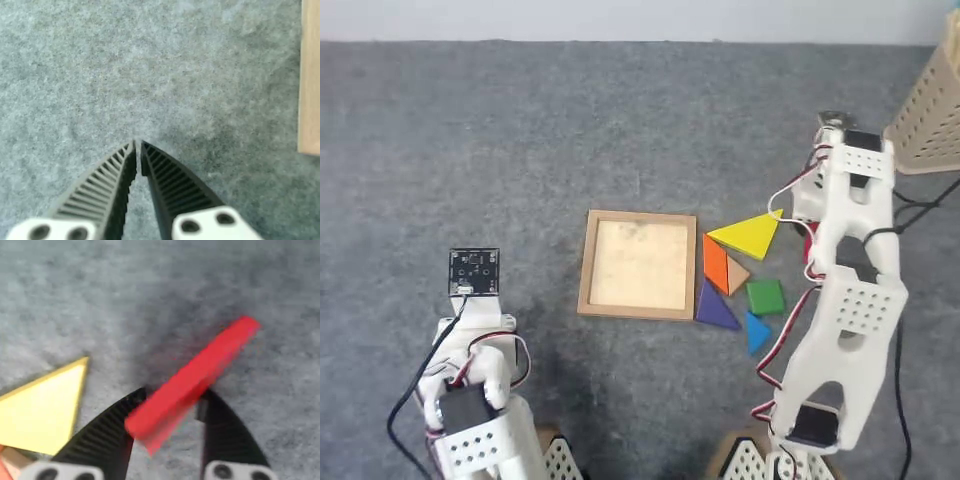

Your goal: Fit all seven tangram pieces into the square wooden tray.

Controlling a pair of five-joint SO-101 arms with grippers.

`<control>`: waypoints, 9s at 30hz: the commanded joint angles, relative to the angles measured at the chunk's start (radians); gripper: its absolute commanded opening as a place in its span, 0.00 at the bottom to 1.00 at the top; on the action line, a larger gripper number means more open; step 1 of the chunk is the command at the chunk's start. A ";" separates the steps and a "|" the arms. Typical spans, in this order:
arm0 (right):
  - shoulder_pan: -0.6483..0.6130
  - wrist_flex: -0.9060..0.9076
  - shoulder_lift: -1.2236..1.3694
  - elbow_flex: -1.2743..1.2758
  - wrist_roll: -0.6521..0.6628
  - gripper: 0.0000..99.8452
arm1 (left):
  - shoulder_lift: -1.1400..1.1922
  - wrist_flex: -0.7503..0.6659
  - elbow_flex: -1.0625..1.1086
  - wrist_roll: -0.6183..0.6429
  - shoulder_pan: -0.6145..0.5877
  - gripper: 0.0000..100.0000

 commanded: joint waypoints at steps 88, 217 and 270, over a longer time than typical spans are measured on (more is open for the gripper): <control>-0.688 -0.671 -0.539 0.821 0.399 0.01 | -0.014 0.008 -0.007 -0.005 -0.003 0.01; -0.286 -0.127 -0.220 0.288 -0.578 0.28 | -0.014 0.008 -0.007 -0.005 -0.003 0.01; -0.177 -0.105 -0.286 0.308 -0.439 0.30 | -0.014 0.008 -0.007 -0.005 -0.003 0.01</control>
